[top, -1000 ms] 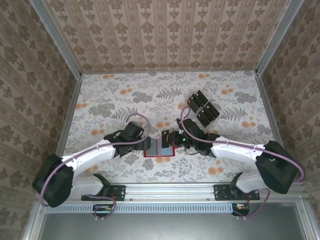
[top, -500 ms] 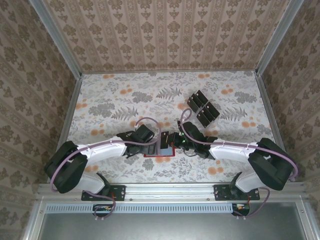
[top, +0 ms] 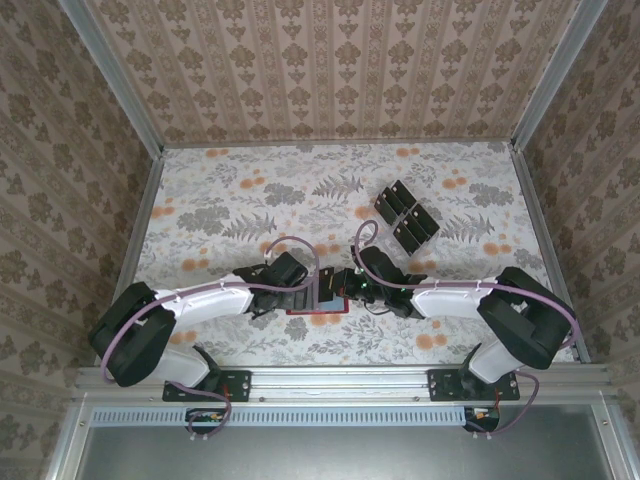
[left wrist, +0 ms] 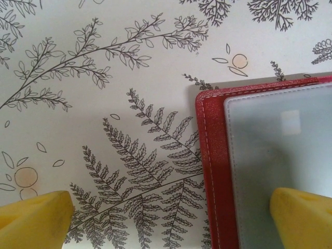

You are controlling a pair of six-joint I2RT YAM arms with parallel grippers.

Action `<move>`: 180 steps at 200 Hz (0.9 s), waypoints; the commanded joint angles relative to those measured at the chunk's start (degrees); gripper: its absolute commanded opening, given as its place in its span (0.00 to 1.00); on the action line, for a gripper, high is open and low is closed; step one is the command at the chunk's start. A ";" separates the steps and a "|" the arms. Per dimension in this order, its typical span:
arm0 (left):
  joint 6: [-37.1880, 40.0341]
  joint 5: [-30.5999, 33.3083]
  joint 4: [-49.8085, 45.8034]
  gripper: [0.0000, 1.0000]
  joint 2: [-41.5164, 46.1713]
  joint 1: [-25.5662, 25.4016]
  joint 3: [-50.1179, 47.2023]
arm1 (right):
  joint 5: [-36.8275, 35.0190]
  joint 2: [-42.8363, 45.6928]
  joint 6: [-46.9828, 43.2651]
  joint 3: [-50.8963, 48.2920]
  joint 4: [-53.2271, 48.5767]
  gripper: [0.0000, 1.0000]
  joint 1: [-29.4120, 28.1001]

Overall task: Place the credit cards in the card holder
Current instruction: Insert the credit card into the card holder.

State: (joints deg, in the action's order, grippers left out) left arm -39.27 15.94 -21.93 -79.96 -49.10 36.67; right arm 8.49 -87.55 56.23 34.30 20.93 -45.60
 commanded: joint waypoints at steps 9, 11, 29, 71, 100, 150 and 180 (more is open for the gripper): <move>-1.54 1.63 -2.94 1.00 0.81 -0.20 -2.02 | 1.53 -1.12 1.07 -0.98 3.79 0.00 -0.18; -1.63 1.63 -2.87 1.00 0.78 -0.21 -2.08 | 1.57 -1.13 1.03 -0.99 3.93 0.00 -0.12; -1.75 1.66 -2.68 1.00 0.95 -0.20 -2.36 | 1.94 -1.48 1.02 -1.26 5.14 0.00 -0.14; -2.06 1.55 -2.46 1.00 0.93 -0.20 -2.64 | 2.63 -2.44 1.47 -2.28 8.14 0.00 -0.16; -2.24 1.48 -2.32 1.00 0.87 -0.16 -2.83 | 2.89 -3.46 2.25 -3.48 10.84 0.00 -0.14; -2.47 1.42 -2.32 1.00 0.86 -0.17 -3.00 | 3.47 -5.68 4.65 -5.43 17.30 0.00 -0.18; -2.57 1.43 -2.26 1.00 0.88 -0.21 -3.00 | 3.75 -6.41 5.63 -6.11 19.78 0.00 -0.12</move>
State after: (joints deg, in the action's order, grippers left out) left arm -41.01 16.40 -20.99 -79.02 -49.10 35.27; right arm 11.20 -93.08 60.23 29.30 36.01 -45.60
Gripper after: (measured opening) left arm 0.997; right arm 0.068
